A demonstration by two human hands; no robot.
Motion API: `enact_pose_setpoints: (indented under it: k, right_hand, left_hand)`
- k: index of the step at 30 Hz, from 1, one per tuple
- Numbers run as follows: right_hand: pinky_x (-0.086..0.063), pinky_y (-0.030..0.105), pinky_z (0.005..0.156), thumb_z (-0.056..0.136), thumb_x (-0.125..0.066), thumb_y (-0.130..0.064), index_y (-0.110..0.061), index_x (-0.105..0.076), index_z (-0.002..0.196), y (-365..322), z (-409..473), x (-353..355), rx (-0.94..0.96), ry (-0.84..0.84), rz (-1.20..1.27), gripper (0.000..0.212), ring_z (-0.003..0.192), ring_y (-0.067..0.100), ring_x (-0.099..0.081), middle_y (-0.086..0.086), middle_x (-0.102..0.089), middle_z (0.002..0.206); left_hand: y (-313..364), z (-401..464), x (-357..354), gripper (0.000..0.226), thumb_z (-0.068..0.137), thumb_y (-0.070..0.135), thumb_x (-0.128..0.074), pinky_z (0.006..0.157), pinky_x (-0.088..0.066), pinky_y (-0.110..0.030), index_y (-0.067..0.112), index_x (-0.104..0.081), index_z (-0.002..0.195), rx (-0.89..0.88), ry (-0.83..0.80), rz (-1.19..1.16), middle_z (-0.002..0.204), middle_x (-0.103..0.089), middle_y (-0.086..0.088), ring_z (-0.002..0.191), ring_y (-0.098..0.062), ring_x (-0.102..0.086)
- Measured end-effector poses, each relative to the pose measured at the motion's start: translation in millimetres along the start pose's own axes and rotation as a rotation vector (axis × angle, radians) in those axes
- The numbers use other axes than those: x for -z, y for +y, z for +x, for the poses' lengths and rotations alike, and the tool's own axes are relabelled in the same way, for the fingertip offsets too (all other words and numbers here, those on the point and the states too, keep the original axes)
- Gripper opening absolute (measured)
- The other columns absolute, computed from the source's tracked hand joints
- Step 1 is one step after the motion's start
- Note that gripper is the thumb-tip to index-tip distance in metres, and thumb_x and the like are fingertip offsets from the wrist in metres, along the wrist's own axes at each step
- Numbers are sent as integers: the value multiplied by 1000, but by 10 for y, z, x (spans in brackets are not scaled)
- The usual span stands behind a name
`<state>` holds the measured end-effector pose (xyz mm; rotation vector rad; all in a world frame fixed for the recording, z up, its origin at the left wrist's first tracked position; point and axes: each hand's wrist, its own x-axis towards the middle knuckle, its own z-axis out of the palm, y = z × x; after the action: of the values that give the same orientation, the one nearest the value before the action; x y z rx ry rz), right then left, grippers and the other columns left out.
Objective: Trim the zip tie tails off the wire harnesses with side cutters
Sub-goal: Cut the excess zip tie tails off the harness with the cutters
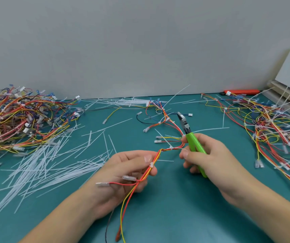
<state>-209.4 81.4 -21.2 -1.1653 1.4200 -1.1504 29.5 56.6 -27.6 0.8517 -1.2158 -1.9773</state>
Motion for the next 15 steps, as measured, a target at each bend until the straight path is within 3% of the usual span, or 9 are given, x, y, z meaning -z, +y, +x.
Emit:
enact_pose_setpoints:
  k: [4, 7, 9, 12, 15]
  right_hand:
    - [-53, 30, 70, 100, -58, -2, -28, -67, 107, 0, -3, -36, 100, 75, -37, 28, 73, 11, -69, -3, -75, 86]
    - [-56, 34, 81, 105, -57, -12, -32, -65, 109, 10, -11, -21, 168, 23, -122, 22, 88, 14, -71, -6, -77, 92]
    - [-57, 33, 85, 106, -55, -17, -33, -64, 111, 19, -21, -29, 187, -12, -158, 19, 94, 14, -70, -7, -77, 94]
    - [-56, 19, 77, 107, -52, -16, -30, -63, 109, 12, -45, -75, 209, -53, -107, 17, 92, 5, -71, -7, -76, 94]
    - [-55, 24, 81, 108, -51, -15, -26, -63, 105, 33, -65, -97, 252, -66, -133, 17, 94, 11, -70, -5, -77, 96]
  left_hand:
    - [15, -42, -46, 33, 79, 22, -84, 41, -38, -17, 16, -74, 110, 34, -143, 118, 77, -73, -19, 40, -10, -50]
    - [-11, -84, -99, 31, 83, 13, -80, 46, -42, -19, 22, -61, 106, 37, -207, 294, 77, -70, -20, 43, -16, -52]
    - [-29, -97, -136, 36, 83, 16, -82, 49, -44, -23, 26, -58, 108, 28, -197, 419, 77, -70, -16, 47, -18, -53]
    - [-43, -106, -160, 43, 83, 20, -84, 54, -47, -24, 35, -59, 115, 17, -179, 499, 81, -73, -13, 52, -19, -57]
    - [-49, -111, -162, 60, 81, 20, -84, 54, -46, -19, 43, -54, 127, 18, -163, 507, 85, -75, -10, 54, -18, -63]
